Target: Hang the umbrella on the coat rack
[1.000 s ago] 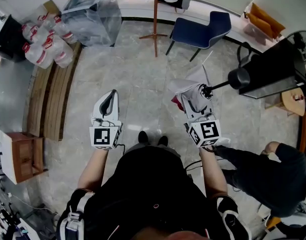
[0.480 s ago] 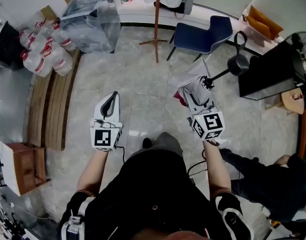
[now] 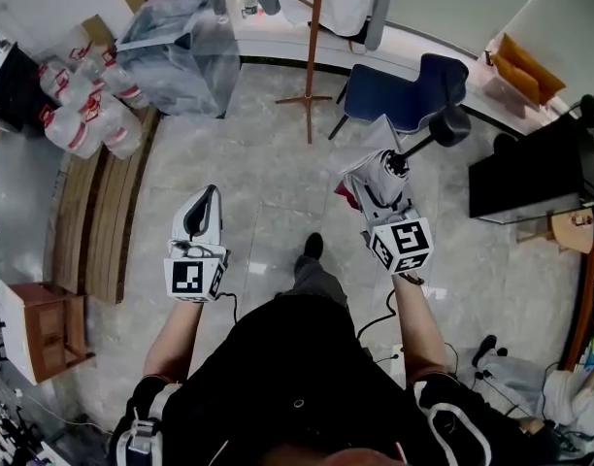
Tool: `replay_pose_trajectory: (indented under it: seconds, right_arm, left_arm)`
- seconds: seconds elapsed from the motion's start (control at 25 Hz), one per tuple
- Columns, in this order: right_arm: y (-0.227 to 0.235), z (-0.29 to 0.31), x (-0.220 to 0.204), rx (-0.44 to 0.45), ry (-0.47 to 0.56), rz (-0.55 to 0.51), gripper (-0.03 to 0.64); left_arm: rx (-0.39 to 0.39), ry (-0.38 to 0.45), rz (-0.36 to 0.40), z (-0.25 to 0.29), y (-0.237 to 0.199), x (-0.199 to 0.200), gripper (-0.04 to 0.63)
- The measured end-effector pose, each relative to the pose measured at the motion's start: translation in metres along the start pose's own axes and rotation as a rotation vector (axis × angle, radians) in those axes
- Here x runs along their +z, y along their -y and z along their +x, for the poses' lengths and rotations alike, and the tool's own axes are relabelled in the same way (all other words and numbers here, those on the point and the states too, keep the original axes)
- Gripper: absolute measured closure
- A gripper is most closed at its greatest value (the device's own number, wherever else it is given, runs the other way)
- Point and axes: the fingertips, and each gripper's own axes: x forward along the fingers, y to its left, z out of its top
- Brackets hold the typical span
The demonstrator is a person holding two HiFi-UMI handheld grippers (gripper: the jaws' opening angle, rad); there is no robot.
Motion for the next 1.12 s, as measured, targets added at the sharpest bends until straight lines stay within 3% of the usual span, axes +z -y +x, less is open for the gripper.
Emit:
replay_pose_trajectory:
  seconds: [0.28,0.56,1.12]
  right_arm:
    - [0.067,0.086,0.006,0.105,-0.014,-0.014,0.480]
    - [0.111,0.167,0.012,0.169,-0.044,-0.054,0.480]
    - [0.152,0.340,0.010,0.130,-0.042,-0.059,0.480]
  left_arm:
    - [0.097,-0.007,-0.010,0.095,-0.031,0.011,0.595]
    - [0.135,-0.006,-0.005,0.172,-0.060,0.013,0.595]
    - [0.006,0.044,-0.017,0.335,-0.149,0.001,0.595]
